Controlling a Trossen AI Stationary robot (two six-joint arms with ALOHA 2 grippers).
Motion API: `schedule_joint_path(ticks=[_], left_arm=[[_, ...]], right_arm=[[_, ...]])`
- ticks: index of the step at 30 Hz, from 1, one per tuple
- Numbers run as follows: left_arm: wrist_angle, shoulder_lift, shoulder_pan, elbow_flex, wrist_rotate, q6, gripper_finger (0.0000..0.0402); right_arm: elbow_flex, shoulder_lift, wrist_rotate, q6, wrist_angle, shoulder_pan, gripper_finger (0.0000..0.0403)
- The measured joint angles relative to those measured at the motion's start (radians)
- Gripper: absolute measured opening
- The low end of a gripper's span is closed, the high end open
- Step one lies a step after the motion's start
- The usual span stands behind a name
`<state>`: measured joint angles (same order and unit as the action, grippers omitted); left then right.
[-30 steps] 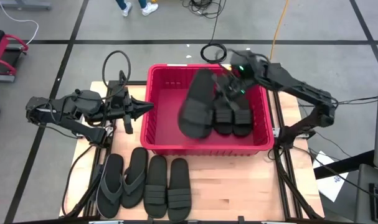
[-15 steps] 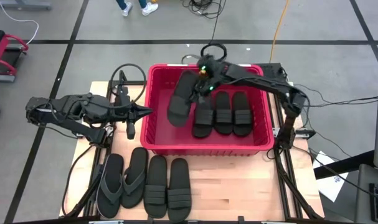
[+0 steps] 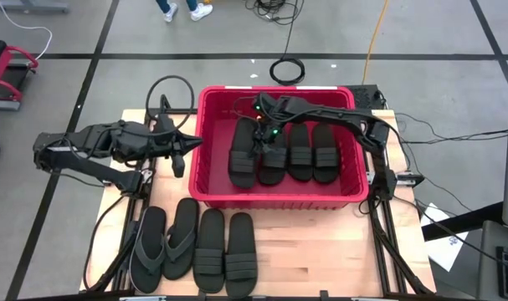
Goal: Pick and place slides into bin
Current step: Put the black slide into the red container
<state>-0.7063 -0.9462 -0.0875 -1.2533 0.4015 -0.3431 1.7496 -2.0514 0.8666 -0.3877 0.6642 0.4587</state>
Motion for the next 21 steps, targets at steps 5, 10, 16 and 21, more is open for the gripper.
schedule_joint_path(ticks=[5, 10, 16, 21], left_arm=[[0.000, 0.000, 0.029, 0.000, 0.000, -0.037, 0.0021], [-0.010, 0.000, 0.051, 0.000, -0.012, -0.045, 0.0021], [-0.032, 0.000, 0.054, 0.000, -0.016, -0.045, 0.0021], [-0.051, 0.000, 0.054, 0.000, -0.017, -0.032, 0.0021]], right_arm=[[0.000, -0.039, -0.030, -0.002, -0.044, -0.001, 0.0004], [0.000, -0.077, -0.055, 0.006, -0.049, -0.001, 0.0004], [0.000, -0.095, -0.080, 0.008, -0.028, -0.001, 0.0004], [0.000, -0.107, -0.118, -0.007, -0.026, 0.002, 0.0004]])
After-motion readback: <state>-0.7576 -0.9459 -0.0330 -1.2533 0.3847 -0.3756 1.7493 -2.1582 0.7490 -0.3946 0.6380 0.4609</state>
